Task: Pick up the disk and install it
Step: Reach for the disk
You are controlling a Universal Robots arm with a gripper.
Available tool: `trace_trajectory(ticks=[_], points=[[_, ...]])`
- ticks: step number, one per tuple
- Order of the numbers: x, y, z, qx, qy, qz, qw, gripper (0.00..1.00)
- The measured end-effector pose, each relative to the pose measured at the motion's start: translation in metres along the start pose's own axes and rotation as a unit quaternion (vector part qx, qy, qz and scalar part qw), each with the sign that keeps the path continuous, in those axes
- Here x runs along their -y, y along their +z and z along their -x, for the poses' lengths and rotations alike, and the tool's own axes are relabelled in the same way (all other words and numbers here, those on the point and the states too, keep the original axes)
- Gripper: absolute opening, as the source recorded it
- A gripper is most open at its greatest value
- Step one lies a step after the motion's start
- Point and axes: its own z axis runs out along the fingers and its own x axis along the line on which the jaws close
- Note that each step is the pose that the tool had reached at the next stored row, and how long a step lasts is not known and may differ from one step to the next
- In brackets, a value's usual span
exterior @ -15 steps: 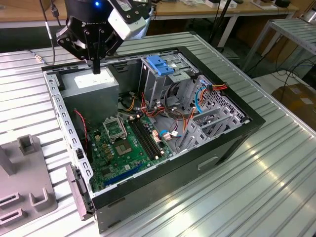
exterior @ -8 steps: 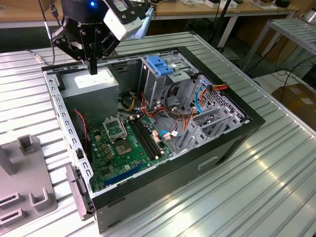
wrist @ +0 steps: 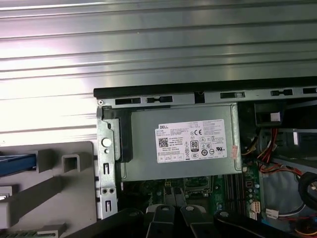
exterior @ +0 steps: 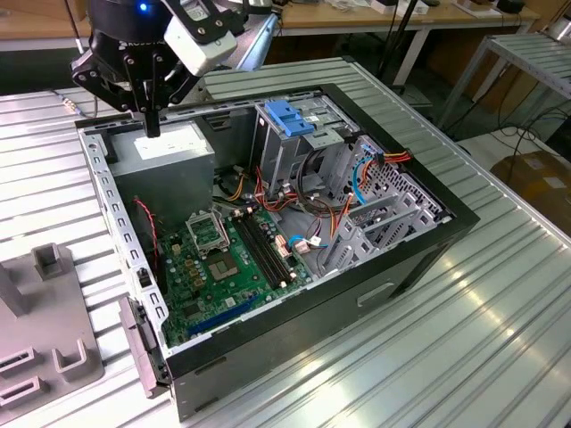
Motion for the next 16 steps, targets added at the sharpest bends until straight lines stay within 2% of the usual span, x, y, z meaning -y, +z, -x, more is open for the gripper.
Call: trace_trajectory(ticks=[16], points=[[0.0013,-0.0005,-0.0174,0.0000,0.000,0.0000,1.00000,0.10]])
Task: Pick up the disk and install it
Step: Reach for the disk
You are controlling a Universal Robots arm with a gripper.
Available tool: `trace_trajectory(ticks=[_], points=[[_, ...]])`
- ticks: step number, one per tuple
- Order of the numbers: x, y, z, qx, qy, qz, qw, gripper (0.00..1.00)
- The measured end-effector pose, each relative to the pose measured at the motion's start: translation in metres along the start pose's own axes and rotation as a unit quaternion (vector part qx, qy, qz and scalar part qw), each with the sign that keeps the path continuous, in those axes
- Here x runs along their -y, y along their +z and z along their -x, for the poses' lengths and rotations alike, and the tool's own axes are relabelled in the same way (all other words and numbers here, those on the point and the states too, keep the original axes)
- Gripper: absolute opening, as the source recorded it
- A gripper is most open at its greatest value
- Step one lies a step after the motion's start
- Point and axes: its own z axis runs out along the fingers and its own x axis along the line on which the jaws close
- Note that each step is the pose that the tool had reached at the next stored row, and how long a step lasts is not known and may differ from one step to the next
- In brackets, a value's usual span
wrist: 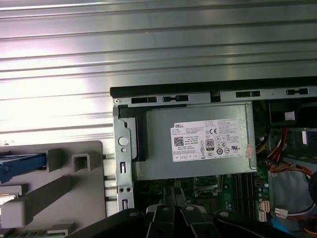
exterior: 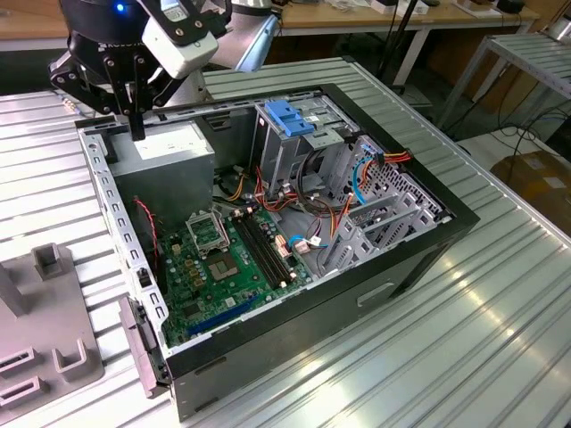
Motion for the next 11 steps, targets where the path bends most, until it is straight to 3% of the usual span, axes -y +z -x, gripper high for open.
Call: trace_trajectory(ticks=[11], points=[[0.0008,-0.0003,-0.0105,0.0000,0.000,0.0000,1.00000,0.10]])
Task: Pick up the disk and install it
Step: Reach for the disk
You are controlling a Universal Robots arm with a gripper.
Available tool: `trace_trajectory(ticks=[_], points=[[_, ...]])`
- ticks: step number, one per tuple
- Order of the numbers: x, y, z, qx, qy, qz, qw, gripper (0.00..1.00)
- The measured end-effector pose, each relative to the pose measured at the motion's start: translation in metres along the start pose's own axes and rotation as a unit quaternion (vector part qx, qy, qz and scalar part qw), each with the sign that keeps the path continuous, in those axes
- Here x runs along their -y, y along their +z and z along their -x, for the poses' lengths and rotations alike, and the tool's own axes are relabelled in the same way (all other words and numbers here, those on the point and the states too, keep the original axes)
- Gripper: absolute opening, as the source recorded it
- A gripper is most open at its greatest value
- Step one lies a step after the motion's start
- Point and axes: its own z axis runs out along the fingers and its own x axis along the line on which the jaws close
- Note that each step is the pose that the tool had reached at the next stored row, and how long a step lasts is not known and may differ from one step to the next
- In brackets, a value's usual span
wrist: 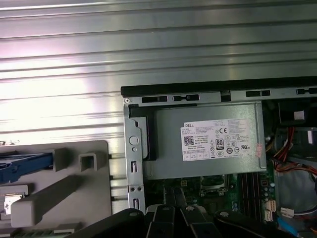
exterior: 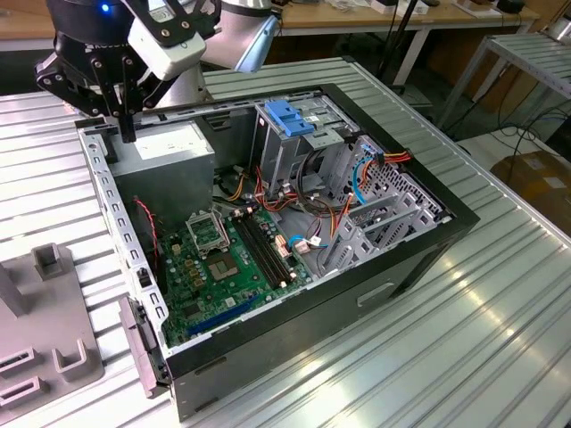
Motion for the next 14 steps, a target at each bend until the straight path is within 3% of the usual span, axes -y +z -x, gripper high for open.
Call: trace_trajectory(ticks=[14], points=[[0.0010,-0.0003,-0.0141,0.0000,0.000,0.0000,1.00000,0.10]])
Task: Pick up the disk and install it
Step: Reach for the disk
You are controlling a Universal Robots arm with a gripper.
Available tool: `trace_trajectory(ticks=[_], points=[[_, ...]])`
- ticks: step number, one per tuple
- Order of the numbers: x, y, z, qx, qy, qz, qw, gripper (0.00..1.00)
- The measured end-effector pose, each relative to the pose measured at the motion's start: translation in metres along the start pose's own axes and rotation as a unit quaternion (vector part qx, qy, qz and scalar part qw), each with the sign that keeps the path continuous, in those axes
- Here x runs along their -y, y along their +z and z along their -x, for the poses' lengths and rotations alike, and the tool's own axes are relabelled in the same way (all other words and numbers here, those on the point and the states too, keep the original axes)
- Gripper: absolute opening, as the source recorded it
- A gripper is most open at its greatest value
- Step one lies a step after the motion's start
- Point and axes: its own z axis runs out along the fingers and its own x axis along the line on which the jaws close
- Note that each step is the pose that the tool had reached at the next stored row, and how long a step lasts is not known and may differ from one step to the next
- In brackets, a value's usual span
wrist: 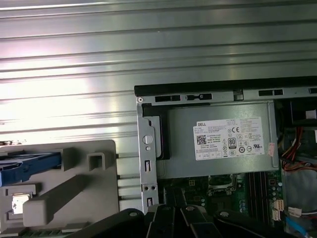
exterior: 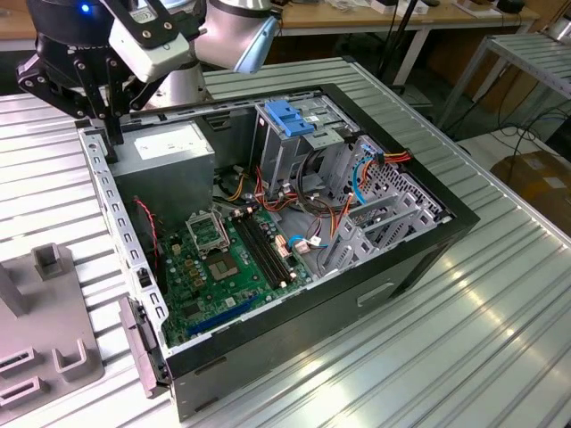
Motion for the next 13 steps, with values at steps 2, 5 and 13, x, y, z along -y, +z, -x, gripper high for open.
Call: trace_trajectory(ticks=[2,5,13], points=[[0.0002,-0.0001,-0.0030,0.0000,0.000,0.0000,1.00000,0.10],[0.0004,-0.0001,-0.0054,0.0000,0.000,0.0000,1.00000,0.10],[0.0010,-0.0003,-0.0131,-0.0001,0.000,0.0000,1.00000,0.10]])
